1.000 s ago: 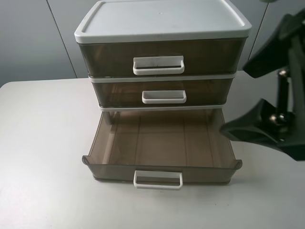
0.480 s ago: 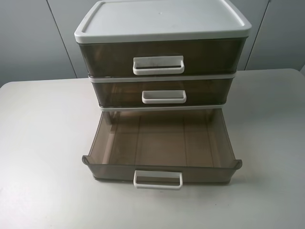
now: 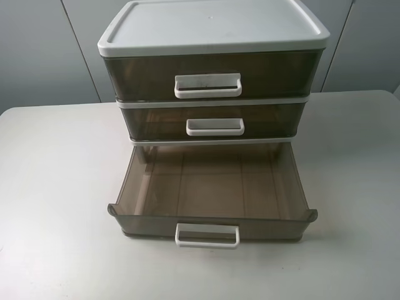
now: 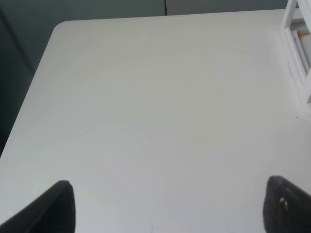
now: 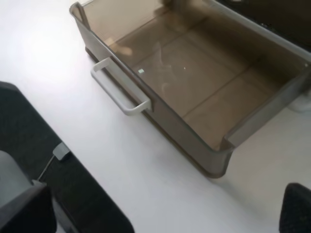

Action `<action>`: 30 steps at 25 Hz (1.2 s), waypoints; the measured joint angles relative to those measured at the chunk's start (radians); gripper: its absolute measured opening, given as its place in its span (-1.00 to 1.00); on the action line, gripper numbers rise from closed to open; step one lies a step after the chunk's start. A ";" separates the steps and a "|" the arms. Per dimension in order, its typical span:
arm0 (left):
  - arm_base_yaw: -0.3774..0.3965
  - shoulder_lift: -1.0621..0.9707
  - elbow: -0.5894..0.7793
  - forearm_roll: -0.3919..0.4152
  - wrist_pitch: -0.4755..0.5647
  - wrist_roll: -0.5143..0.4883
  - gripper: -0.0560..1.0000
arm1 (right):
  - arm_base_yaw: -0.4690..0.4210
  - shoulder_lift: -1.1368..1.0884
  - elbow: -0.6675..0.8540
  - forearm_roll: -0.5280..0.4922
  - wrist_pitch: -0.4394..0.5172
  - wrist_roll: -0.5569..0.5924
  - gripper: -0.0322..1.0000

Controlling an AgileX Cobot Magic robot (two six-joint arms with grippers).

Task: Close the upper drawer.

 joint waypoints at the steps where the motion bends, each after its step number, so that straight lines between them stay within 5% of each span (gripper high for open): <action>1: 0.000 0.000 0.000 0.000 0.000 0.002 0.51 | 0.000 0.000 0.002 -0.019 0.000 0.020 0.41; 5: 0.000 0.000 0.000 0.000 0.000 0.004 0.51 | 0.000 0.000 0.040 -0.050 -0.089 0.033 0.41; 13: 0.000 0.000 0.000 0.000 0.000 0.004 0.51 | -0.037 0.003 0.045 -0.051 -0.116 0.011 0.41; 16: 0.000 0.000 0.000 0.000 0.000 0.004 0.51 | -0.156 0.003 0.045 -0.017 -0.121 -0.032 0.41; 26: 0.000 0.000 0.000 0.000 0.000 0.004 0.51 | -0.758 -0.073 0.045 0.032 -0.128 -0.109 0.41; 30: 0.000 0.000 0.000 0.000 0.000 0.004 0.51 | -0.888 -0.076 0.045 0.049 -0.129 -0.143 0.41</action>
